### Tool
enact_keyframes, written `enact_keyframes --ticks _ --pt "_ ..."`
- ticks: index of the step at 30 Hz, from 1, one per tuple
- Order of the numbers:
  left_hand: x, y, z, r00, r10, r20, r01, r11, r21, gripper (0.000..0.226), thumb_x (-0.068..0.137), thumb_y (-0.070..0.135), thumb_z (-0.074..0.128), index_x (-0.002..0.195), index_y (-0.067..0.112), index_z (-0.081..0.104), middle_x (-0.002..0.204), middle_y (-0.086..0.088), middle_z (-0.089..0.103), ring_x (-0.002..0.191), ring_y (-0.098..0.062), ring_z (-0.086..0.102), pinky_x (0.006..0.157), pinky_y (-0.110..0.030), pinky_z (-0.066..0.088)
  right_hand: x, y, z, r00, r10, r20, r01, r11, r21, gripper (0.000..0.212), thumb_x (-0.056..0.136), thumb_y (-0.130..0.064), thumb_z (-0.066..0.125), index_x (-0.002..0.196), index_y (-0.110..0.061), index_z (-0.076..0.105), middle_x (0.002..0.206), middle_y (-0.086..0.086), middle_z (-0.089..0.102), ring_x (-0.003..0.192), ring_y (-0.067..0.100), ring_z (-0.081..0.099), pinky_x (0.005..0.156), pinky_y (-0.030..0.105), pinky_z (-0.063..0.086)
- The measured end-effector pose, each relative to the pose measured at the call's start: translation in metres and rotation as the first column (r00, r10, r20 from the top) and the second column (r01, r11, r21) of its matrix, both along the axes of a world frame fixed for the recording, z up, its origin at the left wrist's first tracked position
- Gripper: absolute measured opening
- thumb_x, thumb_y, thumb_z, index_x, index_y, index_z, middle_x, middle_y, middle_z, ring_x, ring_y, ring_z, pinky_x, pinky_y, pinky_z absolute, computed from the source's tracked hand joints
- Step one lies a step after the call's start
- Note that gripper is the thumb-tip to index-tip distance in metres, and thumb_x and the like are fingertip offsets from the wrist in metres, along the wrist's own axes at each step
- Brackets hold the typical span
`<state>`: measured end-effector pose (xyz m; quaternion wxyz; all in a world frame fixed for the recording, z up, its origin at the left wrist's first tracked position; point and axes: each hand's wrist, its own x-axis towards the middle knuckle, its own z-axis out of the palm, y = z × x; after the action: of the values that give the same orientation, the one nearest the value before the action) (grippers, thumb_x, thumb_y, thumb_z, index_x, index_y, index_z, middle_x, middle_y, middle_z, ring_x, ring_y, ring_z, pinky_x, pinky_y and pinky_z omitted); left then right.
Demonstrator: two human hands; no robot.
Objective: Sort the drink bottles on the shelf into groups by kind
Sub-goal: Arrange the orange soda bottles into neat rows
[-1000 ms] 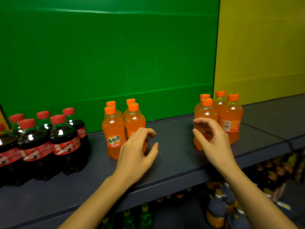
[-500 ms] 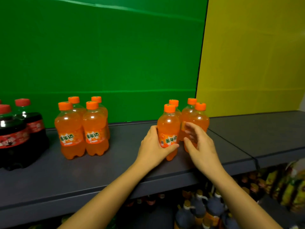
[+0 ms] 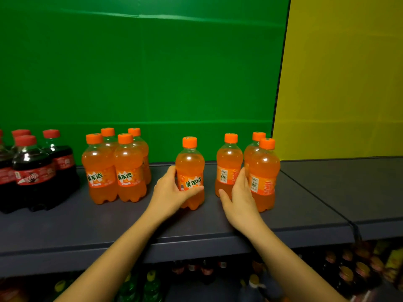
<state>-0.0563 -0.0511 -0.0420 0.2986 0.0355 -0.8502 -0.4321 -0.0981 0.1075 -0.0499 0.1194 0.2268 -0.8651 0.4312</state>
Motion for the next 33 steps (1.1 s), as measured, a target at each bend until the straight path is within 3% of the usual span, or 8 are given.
enact_keyframes --ticks 4,9,14,19,21,25,30,33 --pt "-0.005 -0.013 0.003 0.999 0.006 0.034 -0.007 1.000 0.017 0.060 0.071 0.028 0.077 0.121 0.014 0.046 0.109 0.003 0.057 0.095 -0.011 0.055 0.075 -0.017 0.044 -0.008 -0.013 0.001 0.997 -0.072 0.016 0.073 0.995 -0.068 0.078 0.094 -0.012 0.048 0.145 -0.003 -0.012 0.157 0.011 -0.002 0.145 0.025 0.003 0.114 0.029 0.012" --pt "-0.017 -0.026 0.005 0.996 -0.006 0.091 0.000 0.998 0.063 0.062 0.073 0.026 0.075 0.124 0.012 0.042 0.118 -0.003 0.056 0.101 -0.014 0.055 0.083 -0.027 0.046 -0.018 -0.024 -0.001 0.991 -0.132 -0.019 0.131 0.990 -0.056 0.074 0.090 -0.010 0.055 0.145 -0.004 0.006 0.146 0.015 0.023 0.134 0.029 0.031 0.106 0.033 0.032" --pt "-0.030 -0.033 0.007 0.995 -0.020 0.101 0.007 0.992 0.126 0.071 0.077 0.019 0.073 0.132 0.007 0.030 0.129 -0.010 0.051 0.107 -0.017 0.053 0.090 -0.029 0.046 -0.036 -0.034 0.005 0.989 -0.148 0.004 0.148 0.989 0.013 0.083 0.083 -0.028 0.067 0.143 -0.007 0.014 0.143 0.013 0.036 0.131 0.033 0.032 0.106 0.041 0.030" --pt "-0.043 -0.037 0.002 0.997 0.036 0.074 -0.047 0.987 0.152 0.067 0.079 0.015 0.071 0.129 0.003 0.028 0.130 -0.014 0.051 0.114 -0.023 0.053 0.094 -0.032 0.045 -0.051 -0.050 0.012 0.980 -0.199 -0.016 0.199 0.969 0.148 0.084 0.071 -0.053 0.070 0.128 -0.004 0.033 0.133 0.014 0.040 0.125 0.031 0.035 0.100 0.038 0.034" --pt "-0.048 -0.038 0.001 0.997 0.054 0.061 -0.063 0.987 0.146 0.065 0.080 0.015 0.070 0.128 0.003 0.029 0.129 -0.014 0.052 0.113 -0.023 0.054 0.092 -0.031 0.045 -0.057 -0.058 0.011 0.989 -0.147 0.025 0.144 0.984 0.101 0.085 0.071 -0.049 0.072 0.129 -0.004 0.030 0.133 0.013 0.038 0.127 0.030 0.034 0.100 0.038 0.035" --pt "-0.055 -0.042 -0.004 0.996 0.084 0.031 -0.087 0.988 0.126 0.062 0.081 0.015 0.069 0.129 0.005 0.032 0.127 -0.013 0.053 0.112 -0.022 0.053 0.092 -0.031 0.044 -0.066 -0.066 0.008 0.947 0.140 0.289 -0.092 0.981 -0.173 0.067 0.078 -0.020 0.068 0.128 -0.007 0.026 0.128 0.016 0.046 0.118 0.030 0.047 0.094 0.038 0.042" --pt "-0.058 -0.045 -0.012 0.992 0.124 -0.039 -0.121 0.991 0.064 0.063 0.080 0.018 0.070 0.130 0.007 0.033 0.127 -0.011 0.052 0.114 -0.019 0.052 0.090 -0.027 0.041 -0.072 -0.069 0.001 0.995 0.002 0.099 -0.011 0.996 0.090 0.080 0.069 -0.045 0.075 0.126 -0.007 0.034 0.127 0.011 0.045 0.122 0.029 0.042 0.097 0.040 0.039" --pt "-0.058 -0.046 -0.013 0.992 0.118 -0.044 -0.115 0.991 0.065 0.066 0.081 0.019 0.069 0.133 0.007 0.030 0.128 -0.009 0.053 0.114 -0.018 0.052 0.089 -0.024 0.039 -0.073 -0.072 -0.001 0.979 0.112 0.168 -0.093 0.989 -0.119 0.074 0.076 -0.031 0.071 0.132 -0.009 0.028 0.130 0.011 0.039 0.124 0.026 0.038 0.101 0.038 0.037"
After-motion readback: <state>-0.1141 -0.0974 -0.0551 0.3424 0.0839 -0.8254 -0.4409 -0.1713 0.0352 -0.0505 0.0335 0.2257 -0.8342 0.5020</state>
